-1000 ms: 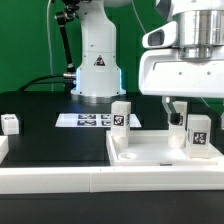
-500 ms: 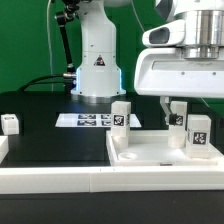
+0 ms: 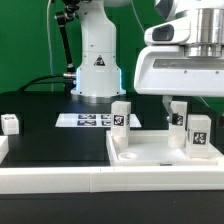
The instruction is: Assemble square table
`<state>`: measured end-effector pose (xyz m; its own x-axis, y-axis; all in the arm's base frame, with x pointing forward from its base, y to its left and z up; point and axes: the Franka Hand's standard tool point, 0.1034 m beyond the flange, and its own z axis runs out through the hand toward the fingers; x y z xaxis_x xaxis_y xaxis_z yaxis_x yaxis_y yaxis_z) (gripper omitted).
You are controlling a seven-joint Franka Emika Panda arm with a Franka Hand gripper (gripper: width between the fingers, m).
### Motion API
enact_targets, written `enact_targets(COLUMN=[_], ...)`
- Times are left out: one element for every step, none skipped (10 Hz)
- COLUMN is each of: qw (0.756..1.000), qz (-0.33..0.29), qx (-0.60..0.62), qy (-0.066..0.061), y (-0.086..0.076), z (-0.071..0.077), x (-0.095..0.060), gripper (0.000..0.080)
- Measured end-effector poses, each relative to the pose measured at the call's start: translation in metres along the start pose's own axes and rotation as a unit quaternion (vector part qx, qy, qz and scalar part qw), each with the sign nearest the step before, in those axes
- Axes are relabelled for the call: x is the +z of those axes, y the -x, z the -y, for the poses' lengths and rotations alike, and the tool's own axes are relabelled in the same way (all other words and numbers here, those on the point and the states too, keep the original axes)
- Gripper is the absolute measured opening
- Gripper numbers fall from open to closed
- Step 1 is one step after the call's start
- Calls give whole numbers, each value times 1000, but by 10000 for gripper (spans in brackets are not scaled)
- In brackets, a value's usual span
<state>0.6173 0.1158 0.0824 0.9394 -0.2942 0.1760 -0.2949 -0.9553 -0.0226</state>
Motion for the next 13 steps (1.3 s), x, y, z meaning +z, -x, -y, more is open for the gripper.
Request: enact_targets(qw=[1000, 1000, 1000, 998, 996, 993, 988, 980, 965, 949, 933, 914, 894], qz=[0, 1, 1, 1, 1, 1, 1, 0, -6, -11, -8, -6, -5], qx=[3, 12, 28, 59, 84, 118, 152, 200, 262, 314, 360, 406, 449], qy=[1, 1, 1, 1, 1, 1, 1, 0, -8, -15, -16, -16, -17], y=[0, 0, 0, 0, 0, 0, 0, 0, 0, 2, 4, 5, 5], z=[-1, -1, -1, -1, -1, -1, -2, -4, -7, -10, -10, -11, -10], x=[1, 1, 1, 1, 1, 1, 2, 2, 2, 2, 2, 2, 2], gripper=[441, 441, 290, 290, 290, 290, 290, 290, 290, 290, 290, 290, 293])
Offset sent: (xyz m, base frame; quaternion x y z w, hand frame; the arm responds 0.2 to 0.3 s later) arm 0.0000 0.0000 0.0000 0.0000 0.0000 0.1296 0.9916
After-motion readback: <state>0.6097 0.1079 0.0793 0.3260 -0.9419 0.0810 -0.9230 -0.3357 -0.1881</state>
